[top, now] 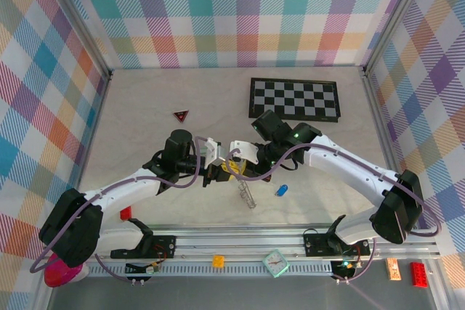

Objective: Put the keys on the keyring

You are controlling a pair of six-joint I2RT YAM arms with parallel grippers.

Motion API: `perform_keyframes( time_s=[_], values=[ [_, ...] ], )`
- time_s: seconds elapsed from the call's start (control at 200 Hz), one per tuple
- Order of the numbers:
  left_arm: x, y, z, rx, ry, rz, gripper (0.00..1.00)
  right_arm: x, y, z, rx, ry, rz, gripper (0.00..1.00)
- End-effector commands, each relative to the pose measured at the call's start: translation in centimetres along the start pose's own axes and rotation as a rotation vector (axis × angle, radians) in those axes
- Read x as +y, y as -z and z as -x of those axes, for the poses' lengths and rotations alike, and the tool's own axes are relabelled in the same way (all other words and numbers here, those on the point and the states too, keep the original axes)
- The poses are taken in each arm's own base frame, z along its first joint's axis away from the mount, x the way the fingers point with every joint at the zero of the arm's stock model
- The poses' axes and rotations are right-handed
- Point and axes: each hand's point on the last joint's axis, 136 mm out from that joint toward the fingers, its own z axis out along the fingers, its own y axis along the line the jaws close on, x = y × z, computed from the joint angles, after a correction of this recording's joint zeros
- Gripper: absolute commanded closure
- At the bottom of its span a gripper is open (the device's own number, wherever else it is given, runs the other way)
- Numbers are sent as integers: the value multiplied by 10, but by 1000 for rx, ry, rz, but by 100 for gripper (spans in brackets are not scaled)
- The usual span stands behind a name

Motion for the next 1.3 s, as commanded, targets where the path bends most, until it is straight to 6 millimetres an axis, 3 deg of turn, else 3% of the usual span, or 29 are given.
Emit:
perform_keyframes(
  time_s=[0.0, 0.4, 0.665, 0.75, 0.81, 0.995, 1.295],
  values=[
    [-2, 0, 4, -7, -23, -29, 91, 3, 9, 18, -72, 28, 20, 100],
    [0, -1, 3, 0, -21, -22, 87, 4, 9, 24, -90, 21, 35, 100],
    [-4, 1, 7, -20, -34, -31, 100, 3, 9, 22, -96, 8, 22, 100],
    [-5, 1, 10, -42, -35, -39, 100, 1, 15, 25, -157, -9, 3, 76],
    [-6, 1, 11, -58, -31, -44, 100, -1, 24, 26, -237, -25, -13, 69],
    [-7, 0, 16, -103, -23, -58, 100, -1, 41, 24, -495, -27, -92, 66],
    [-9, 1, 22, -143, -19, -68, 100, -1, 23, 12, -659, -96, -96, 68]
  ],
)
